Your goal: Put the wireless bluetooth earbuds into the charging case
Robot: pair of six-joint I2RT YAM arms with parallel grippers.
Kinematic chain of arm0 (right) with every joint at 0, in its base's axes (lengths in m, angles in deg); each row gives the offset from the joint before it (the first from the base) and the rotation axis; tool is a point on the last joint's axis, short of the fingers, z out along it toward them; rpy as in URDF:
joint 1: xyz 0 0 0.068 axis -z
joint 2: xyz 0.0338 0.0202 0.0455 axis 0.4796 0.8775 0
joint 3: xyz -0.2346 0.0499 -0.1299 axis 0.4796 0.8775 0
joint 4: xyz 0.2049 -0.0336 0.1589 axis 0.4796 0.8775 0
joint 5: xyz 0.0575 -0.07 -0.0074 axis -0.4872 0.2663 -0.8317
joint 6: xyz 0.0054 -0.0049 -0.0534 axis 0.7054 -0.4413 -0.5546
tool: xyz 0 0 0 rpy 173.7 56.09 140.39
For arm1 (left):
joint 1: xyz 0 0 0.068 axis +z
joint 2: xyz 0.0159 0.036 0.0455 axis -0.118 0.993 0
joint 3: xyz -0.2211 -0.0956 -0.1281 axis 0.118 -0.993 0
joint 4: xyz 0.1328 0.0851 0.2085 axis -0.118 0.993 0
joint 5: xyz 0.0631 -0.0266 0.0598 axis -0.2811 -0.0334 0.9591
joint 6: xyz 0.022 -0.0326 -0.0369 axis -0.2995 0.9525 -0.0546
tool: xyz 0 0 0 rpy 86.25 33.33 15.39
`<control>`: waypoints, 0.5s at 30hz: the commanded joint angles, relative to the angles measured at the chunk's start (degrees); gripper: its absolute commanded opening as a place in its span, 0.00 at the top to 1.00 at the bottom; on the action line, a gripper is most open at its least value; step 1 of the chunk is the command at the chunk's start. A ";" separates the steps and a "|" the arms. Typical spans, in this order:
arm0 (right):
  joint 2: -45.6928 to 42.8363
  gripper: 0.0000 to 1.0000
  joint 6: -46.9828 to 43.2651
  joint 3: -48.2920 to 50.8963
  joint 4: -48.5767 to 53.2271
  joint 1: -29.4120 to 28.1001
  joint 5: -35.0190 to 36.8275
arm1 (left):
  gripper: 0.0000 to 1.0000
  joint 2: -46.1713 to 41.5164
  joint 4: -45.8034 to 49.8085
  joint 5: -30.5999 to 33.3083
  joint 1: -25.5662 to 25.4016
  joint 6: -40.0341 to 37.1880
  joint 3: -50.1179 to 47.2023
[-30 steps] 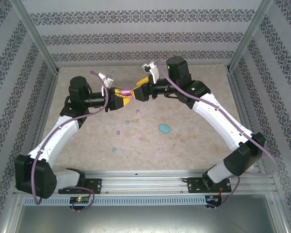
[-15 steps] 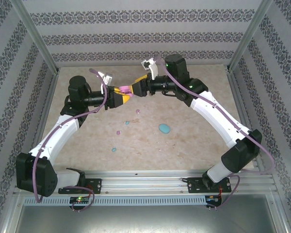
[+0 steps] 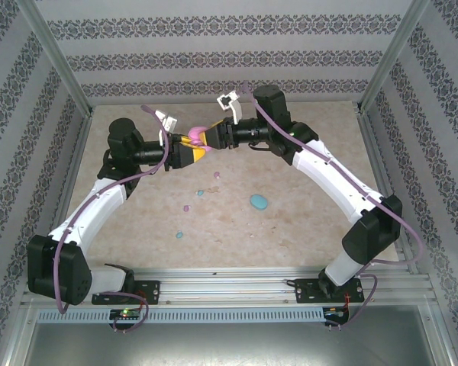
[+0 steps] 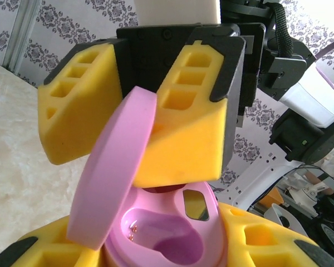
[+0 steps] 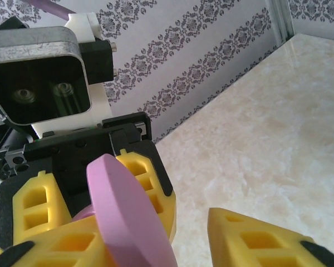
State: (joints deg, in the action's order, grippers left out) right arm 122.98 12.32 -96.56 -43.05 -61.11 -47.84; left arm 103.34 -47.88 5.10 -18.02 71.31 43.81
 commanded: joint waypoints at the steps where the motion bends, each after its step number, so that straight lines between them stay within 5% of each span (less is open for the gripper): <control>1: 0.96 0.71 0.78 0.12 -2.56 0.96 -2.25 | 0.92 -0.80 -0.59 -2.70 -0.41 -3.21 1.90; 6: 0.72 0.95 -0.01 0.36 -4.80 1.05 -4.18 | 0.90 -1.65 11.34 -0.81 -0.39 -13.30 3.63; 15: -1.54 1.00 -2.38 3.81 -7.78 -0.55 0.12 | 0.73 -2.12 19.88 3.13 -0.41 -21.68 5.44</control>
State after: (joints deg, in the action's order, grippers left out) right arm 123.39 11.30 -94.48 -47.53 -60.80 -50.22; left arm 102.62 -31.73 6.81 -18.02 55.66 48.03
